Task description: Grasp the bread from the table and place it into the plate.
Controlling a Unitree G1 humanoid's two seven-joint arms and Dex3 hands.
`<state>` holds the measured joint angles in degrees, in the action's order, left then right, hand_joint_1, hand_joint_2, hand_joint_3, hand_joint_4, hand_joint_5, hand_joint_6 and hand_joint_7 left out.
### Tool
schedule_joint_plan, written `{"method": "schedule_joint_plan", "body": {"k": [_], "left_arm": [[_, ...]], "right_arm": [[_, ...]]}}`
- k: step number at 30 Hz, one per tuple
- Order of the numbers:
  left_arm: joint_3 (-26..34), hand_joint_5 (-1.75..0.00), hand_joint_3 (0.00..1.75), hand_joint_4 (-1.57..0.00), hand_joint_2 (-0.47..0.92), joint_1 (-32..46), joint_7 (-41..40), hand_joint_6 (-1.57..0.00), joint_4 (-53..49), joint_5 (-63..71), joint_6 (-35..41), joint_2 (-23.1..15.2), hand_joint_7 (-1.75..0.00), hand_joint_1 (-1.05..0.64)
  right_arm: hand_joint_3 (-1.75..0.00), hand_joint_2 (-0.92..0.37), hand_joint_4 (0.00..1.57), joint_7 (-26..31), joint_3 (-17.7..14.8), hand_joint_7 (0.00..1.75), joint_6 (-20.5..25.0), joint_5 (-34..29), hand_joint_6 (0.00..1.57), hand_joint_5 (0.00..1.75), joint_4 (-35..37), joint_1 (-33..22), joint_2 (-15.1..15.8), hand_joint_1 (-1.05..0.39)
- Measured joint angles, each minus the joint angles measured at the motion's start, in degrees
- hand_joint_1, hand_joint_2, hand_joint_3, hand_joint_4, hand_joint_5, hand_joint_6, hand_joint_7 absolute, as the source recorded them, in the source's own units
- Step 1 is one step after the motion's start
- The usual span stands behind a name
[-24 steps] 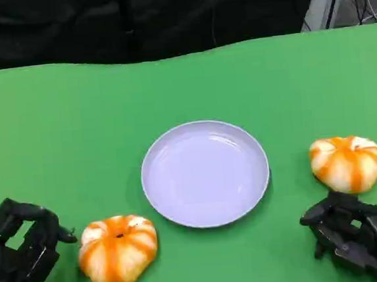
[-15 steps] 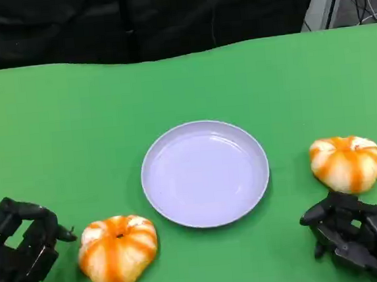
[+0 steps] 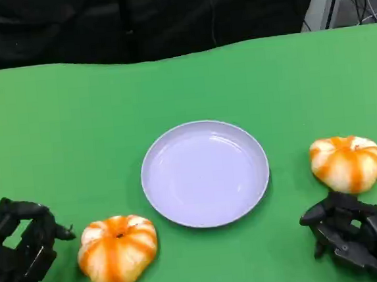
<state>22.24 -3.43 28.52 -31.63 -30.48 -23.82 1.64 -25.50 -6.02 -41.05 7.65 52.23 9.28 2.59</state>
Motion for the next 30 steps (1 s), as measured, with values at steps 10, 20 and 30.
{"method": "schedule_joint_plan", "body": {"k": [10,20,30], "left_arm": [[0.13,-0.01,0.23,-0.62,0.92,1.07,2.47,-0.63,2.46,-2.67,3.76,0.34,0.00,-0.29],[-0.35,0.00,0.21,-0.43,0.92,1.22,5.59,-0.40,2.46,-0.69,2.64,-0.89,0.00,-0.47],[-5.01,0.00,0.38,-0.32,0.92,2.19,2.56,-0.31,0.34,16.57,-15.79,-4.91,0.00,-0.69]], "right_arm": [[-0.47,-0.92,0.65,0.36,0.20,1.12,-0.08,-0.15,0.72,1.75,0.01,0.02,0.00,-0.25],[-0.47,-0.92,0.64,0.48,0.22,1.13,-0.07,-0.11,0.72,1.75,0.01,0.03,0.00,-0.25],[-0.46,-0.92,0.65,1.30,0.55,1.12,-0.07,-0.27,0.72,1.75,-0.14,0.01,-0.01,-0.26]]}}
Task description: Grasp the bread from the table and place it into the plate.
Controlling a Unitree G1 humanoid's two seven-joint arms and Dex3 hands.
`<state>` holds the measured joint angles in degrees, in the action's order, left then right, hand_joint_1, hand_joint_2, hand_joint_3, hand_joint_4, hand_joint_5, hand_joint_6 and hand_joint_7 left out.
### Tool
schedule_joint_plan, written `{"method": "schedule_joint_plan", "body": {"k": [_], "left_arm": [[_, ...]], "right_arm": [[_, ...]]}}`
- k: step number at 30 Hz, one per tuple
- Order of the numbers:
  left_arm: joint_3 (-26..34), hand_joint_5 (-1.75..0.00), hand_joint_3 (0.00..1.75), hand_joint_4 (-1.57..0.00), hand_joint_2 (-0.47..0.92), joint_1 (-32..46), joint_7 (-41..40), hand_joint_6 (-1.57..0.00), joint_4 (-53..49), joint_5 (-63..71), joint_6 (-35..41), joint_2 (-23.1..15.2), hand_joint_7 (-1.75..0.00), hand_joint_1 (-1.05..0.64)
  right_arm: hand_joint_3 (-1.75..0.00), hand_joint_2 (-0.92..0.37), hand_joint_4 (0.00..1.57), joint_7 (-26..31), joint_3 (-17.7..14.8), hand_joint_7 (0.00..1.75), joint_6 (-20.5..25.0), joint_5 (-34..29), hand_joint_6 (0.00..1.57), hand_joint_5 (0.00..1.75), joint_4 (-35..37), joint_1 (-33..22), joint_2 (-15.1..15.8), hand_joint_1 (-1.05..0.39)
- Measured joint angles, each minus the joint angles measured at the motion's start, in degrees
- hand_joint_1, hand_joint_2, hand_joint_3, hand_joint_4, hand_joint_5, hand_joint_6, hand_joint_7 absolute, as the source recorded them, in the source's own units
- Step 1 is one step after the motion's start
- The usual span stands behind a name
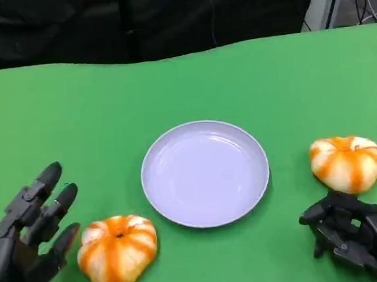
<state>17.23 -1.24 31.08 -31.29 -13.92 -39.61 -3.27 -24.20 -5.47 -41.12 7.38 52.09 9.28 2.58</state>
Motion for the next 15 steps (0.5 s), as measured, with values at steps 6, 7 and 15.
{"method": "schedule_joint_plan", "body": {"k": [6,7,15], "left_arm": [[-3.46,-0.02,0.43,-0.37,0.92,2.57,-11.53,-0.37,5.30,19.99,-4.28,-3.47,-0.02,-0.84],[-4.18,-0.02,0.44,-0.37,0.92,3.23,-13.55,-0.37,7.39,23.47,-4.35,-4.12,-0.02,-0.85],[-10.30,-0.02,0.50,-0.42,0.92,8.34,-22.55,-0.39,20.87,41.52,2.41,-8.09,-0.01,-0.95]], "right_arm": [[-0.47,-0.92,0.64,0.53,0.35,1.12,-0.06,-0.20,0.72,1.75,-0.14,-0.05,-0.01,-0.25],[-0.47,-0.92,0.64,0.70,0.42,1.12,-0.07,-0.41,0.72,1.75,-0.21,-0.06,-0.01,-0.25],[-0.47,-0.92,0.64,1.10,0.52,1.12,0.00,-0.92,0.72,1.75,-0.78,-0.38,-0.04,-0.25]]}}
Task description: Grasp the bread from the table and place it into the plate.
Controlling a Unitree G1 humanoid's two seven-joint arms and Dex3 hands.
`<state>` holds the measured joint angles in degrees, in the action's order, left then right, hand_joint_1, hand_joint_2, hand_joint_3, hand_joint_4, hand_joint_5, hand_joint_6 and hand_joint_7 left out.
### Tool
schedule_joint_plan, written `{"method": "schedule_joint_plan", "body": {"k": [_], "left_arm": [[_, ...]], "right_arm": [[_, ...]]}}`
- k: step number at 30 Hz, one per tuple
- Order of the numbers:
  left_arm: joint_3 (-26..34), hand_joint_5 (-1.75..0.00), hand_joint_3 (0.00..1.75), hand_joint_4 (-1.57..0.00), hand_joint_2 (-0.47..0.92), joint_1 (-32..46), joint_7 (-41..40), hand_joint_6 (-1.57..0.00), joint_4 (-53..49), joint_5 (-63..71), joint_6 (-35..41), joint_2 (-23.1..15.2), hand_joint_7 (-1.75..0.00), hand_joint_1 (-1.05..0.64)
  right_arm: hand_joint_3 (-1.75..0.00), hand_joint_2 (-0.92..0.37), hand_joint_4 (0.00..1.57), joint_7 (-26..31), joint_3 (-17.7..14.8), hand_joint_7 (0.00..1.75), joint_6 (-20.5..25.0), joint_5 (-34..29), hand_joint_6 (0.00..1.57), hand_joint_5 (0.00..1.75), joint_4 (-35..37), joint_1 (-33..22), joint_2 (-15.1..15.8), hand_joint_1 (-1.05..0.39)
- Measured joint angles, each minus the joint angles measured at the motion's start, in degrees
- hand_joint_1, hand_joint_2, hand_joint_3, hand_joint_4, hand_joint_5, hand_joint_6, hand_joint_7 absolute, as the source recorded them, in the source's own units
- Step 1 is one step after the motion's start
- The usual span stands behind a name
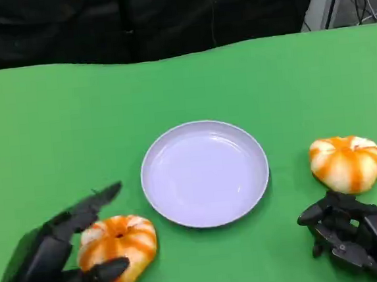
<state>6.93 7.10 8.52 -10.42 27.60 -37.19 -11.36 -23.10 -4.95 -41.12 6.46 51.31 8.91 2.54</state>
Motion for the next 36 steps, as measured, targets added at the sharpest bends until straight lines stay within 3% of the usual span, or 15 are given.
{"method": "schedule_joint_plan", "body": {"k": [6,17,36], "left_arm": [[-4.42,-0.02,0.55,-0.44,0.92,1.23,0.15,-0.40,6.65,5.79,8.22,-3.20,-0.01,-0.99],[-13.76,0.00,0.60,-0.43,0.92,-1.11,8.69,-0.39,11.81,10.49,23.75,-9.70,0.00,-1.03],[-21.22,-0.01,0.53,-0.45,0.92,-7.15,9.75,-0.38,8.86,12.01,32.00,-12.99,0.00,-0.96]], "right_arm": [[-0.47,-0.92,0.66,0.36,0.20,1.12,0.01,-0.43,0.73,1.75,-0.45,-0.19,-0.02,-0.25],[-0.48,-0.92,0.66,0.32,0.35,1.12,0.06,-0.41,0.73,1.75,-0.85,-0.31,-0.10,-0.24],[-0.46,-0.92,0.64,0.43,0.63,1.12,0.13,-0.43,0.72,1.75,-1.17,-0.65,-0.13,-0.26]]}}
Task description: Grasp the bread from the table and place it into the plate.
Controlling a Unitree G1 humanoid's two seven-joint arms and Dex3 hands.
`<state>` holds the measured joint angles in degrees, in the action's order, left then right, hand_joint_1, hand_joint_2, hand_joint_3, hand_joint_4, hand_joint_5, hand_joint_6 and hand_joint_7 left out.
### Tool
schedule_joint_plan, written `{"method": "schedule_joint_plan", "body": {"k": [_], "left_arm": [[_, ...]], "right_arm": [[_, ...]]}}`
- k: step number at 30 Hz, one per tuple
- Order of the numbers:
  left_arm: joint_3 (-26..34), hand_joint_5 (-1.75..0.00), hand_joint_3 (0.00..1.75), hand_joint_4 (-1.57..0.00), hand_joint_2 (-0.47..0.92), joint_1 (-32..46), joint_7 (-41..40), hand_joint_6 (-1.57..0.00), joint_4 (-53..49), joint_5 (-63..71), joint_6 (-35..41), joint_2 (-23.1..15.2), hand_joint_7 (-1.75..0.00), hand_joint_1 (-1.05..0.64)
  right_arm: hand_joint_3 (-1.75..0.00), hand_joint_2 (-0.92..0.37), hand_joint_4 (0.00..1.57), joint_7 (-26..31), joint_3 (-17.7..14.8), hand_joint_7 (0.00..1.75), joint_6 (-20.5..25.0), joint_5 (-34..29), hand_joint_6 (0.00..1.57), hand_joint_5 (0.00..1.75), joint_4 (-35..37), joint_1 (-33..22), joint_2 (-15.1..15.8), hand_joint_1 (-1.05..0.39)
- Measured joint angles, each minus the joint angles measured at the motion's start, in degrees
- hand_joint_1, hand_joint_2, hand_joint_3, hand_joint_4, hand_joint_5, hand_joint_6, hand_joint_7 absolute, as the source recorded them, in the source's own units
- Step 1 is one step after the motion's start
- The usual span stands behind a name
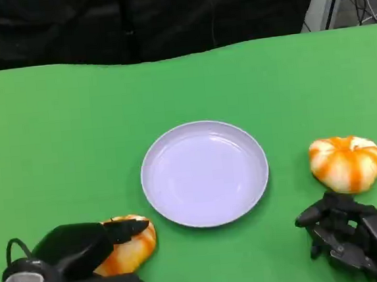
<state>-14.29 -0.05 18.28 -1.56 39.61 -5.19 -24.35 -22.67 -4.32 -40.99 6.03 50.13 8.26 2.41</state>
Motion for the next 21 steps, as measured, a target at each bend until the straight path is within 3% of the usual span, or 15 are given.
{"method": "schedule_joint_plan", "body": {"k": [1,2,3,8,21], "left_arm": [[-0.16,-0.01,0.53,-0.45,0.92,-0.02,-0.31,-0.38,-0.09,-0.01,0.06,-0.03,0.00,-0.96],[-0.32,0.00,0.35,-0.45,0.92,-0.04,-0.48,-0.37,-0.15,-0.02,0.16,-0.05,0.00,-0.70],[-0.38,0.00,0.29,-0.44,0.92,-0.06,-0.55,-0.36,-0.19,-0.28,0.28,-0.06,0.00,-0.61],[-0.37,0.00,0.14,-0.38,0.92,-0.36,0.19,-0.32,-0.63,-3.23,0.85,-0.32,0.00,-0.36],[-0.69,0.00,0.13,-0.35,0.92,-0.42,2.97,-0.32,0.16,-8.27,1.89,-2.62,-0.01,-0.27]], "right_arm": [[-0.46,-0.92,0.64,0.02,0.06,1.12,0.01,0.00,0.72,1.75,-0.08,-0.05,0.00,-0.26],[-0.46,-0.92,0.64,0.04,0.09,1.12,0.01,0.00,0.73,1.75,-0.11,-0.07,0.00,-0.25],[-0.46,-0.92,0.64,0.04,0.10,1.12,0.02,0.00,0.73,1.75,-0.12,-0.08,0.00,-0.25],[-0.46,-0.92,0.64,0.02,0.11,1.12,0.03,0.01,0.73,1.75,-0.11,-0.07,0.00,-0.26],[-0.45,-0.92,0.65,-0.48,0.08,1.11,0.07,0.51,0.73,1.75,0.05,-0.06,0.00,-0.26]]}}
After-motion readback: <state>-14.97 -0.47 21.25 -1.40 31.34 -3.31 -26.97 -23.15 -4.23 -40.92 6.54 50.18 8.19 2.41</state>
